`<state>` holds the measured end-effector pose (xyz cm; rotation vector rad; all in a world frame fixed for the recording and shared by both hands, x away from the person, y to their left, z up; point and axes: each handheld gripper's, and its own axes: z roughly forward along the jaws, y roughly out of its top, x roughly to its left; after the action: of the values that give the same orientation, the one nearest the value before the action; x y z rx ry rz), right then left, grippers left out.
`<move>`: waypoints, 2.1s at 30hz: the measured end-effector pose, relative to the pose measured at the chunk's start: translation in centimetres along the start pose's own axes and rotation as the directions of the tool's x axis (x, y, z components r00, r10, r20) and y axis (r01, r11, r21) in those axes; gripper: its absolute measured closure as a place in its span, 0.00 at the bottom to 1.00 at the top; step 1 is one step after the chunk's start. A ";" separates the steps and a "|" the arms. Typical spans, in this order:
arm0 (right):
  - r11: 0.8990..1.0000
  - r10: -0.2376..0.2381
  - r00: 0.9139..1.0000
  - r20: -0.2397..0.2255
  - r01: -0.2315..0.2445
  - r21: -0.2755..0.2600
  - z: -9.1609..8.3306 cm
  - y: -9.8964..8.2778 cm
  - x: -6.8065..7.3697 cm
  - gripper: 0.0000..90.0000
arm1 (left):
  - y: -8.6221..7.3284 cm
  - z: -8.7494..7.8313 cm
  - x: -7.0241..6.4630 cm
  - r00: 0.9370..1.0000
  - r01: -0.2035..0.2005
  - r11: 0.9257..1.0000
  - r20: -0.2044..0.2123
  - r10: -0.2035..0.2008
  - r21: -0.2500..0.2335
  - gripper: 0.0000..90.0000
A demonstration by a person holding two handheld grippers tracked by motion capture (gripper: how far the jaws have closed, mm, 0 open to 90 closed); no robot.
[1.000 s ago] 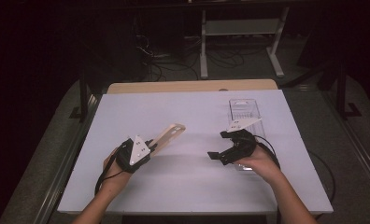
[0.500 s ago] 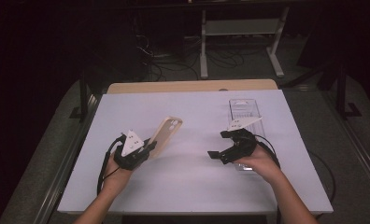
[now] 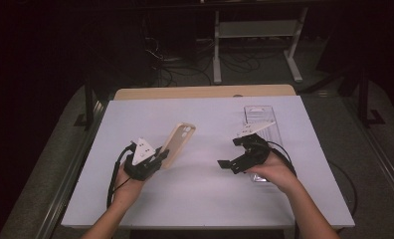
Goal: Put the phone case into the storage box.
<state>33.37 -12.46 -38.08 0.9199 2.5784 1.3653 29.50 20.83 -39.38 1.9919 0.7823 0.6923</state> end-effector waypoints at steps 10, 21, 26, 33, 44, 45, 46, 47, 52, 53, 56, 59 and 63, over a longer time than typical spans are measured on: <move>1.000 -0.005 0.999 -0.048 0.006 0.022 0.8 1.2 0.7 0.00 | 0.0 -0.1 0.1 1.000 0.005 1.000 -0.003 -0.005 0.000 0.88; 1.000 0.003 0.999 -0.050 -0.002 0.011 2.2 3.2 0.9 0.00 | 0.0 -0.1 0.2 1.000 0.014 1.000 -0.010 -0.014 -0.008 0.88; 1.000 0.011 0.999 -0.052 -0.010 0.017 3.0 3.8 1.0 0.00 | 0.1 -0.1 0.2 1.000 0.024 1.000 -0.018 -0.024 -0.006 0.88; 0.998 0.056 0.997 -0.060 -0.057 0.000 4.2 4.2 0.9 0.00 | 0.1 0.1 0.2 0.999 0.034 0.999 -0.022 -0.034 -0.009 0.88; 0.997 0.072 0.993 -0.090 -0.073 0.001 5.8 3.8 1.0 0.00 | 0.0 0.2 -0.1 0.999 0.033 0.999 -0.027 -0.033 -0.009 0.88; 0.997 0.081 0.993 -0.088 -0.081 0.006 5.9 3.7 1.1 0.00 | 0.0 0.2 -0.1 0.999 0.035 0.999 -0.028 -0.036 -0.009 0.88; 0.997 0.082 0.992 -0.092 -0.082 0.004 6.1 3.7 1.1 0.00 | 0.0 0.3 -0.1 0.999 0.035 0.999 -0.029 -0.036 -0.010 0.88; 0.996 0.083 0.992 -0.093 -0.084 0.000 6.2 3.6 1.1 0.00 | 0.0 0.3 -0.1 0.999 0.037 0.999 -0.032 -0.038 -0.012 0.88; 0.992 0.120 0.987 -0.110 -0.124 -0.023 6.6 3.6 1.0 0.00 | -0.1 0.3 -0.2 0.999 0.036 0.999 -0.031 -0.036 -0.011 0.88; 0.992 0.123 0.986 -0.112 -0.127 -0.028 6.6 3.6 1.0 0.00 | -0.1 0.3 -0.3 0.999 0.041 0.999 -0.029 -0.041 -0.013 0.88; 0.989 0.136 0.985 -0.106 -0.141 -0.048 6.7 3.6 1.0 0.00 | -0.1 0.4 -0.3 0.999 0.041 0.999 -0.030 -0.041 -0.015 0.88; 0.986 0.144 0.983 -0.116 -0.153 -0.073 6.7 3.5 0.9 0.00 | -0.1 0.4 -0.4 0.998 0.049 0.999 -0.032 -0.049 -0.020 0.88; 0.977 0.173 0.975 -0.137 -0.188 -0.104 6.8 3.5 0.8 0.00 | 0.0 0.5 -0.5 0.998 0.057 0.998 -0.035 -0.058 -0.025 0.88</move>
<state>36.63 -5.61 -39.30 1.1047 2.5233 1.6547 29.54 20.19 -39.73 1.9329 0.8451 0.7021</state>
